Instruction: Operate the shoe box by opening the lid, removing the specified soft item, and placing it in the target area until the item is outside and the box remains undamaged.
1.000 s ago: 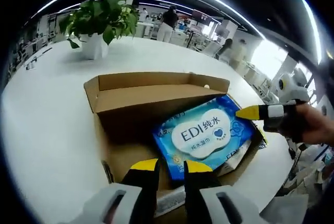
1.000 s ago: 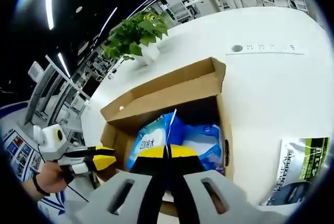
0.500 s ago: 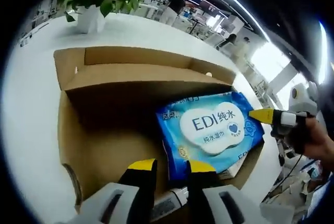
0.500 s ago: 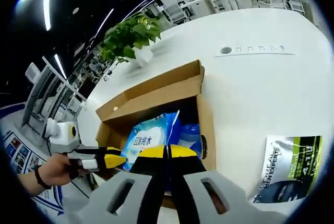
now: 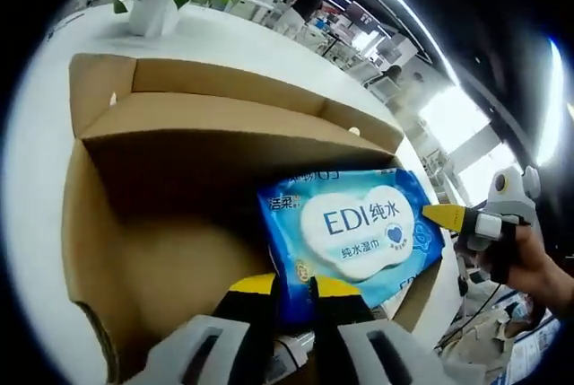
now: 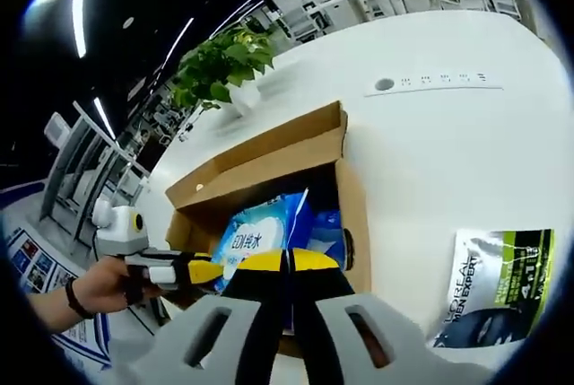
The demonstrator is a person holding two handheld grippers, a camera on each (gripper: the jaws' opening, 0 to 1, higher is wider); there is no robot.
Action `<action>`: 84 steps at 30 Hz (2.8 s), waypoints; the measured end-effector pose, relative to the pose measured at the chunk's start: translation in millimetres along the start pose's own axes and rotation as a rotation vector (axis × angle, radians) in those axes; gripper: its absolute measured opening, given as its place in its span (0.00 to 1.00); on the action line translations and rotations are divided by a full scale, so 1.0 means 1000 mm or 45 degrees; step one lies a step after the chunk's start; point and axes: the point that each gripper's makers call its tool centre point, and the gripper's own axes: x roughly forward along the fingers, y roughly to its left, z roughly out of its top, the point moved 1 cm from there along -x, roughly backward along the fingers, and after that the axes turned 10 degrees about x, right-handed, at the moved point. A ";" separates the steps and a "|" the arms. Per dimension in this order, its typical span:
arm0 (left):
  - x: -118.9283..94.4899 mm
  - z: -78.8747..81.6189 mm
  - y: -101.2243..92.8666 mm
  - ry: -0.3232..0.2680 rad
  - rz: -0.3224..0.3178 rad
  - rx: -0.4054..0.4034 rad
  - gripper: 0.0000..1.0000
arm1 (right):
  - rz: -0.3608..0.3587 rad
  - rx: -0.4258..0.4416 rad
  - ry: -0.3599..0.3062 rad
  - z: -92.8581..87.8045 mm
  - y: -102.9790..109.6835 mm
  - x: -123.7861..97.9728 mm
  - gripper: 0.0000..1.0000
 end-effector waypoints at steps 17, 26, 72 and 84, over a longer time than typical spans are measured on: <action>-0.008 0.007 -0.005 -0.077 -0.016 0.021 0.03 | -0.022 -0.035 0.011 0.001 -0.003 0.002 0.01; -0.024 0.014 -0.008 -0.164 -0.014 0.028 0.02 | 0.008 -0.090 0.013 0.001 0.003 0.001 0.00; -0.022 0.060 -0.088 -0.233 -0.144 0.233 0.01 | -0.021 0.018 -0.233 0.021 -0.021 -0.085 0.00; -0.002 0.058 -0.131 -0.190 -0.218 0.304 0.01 | -0.074 0.081 -0.304 0.016 -0.053 -0.122 0.00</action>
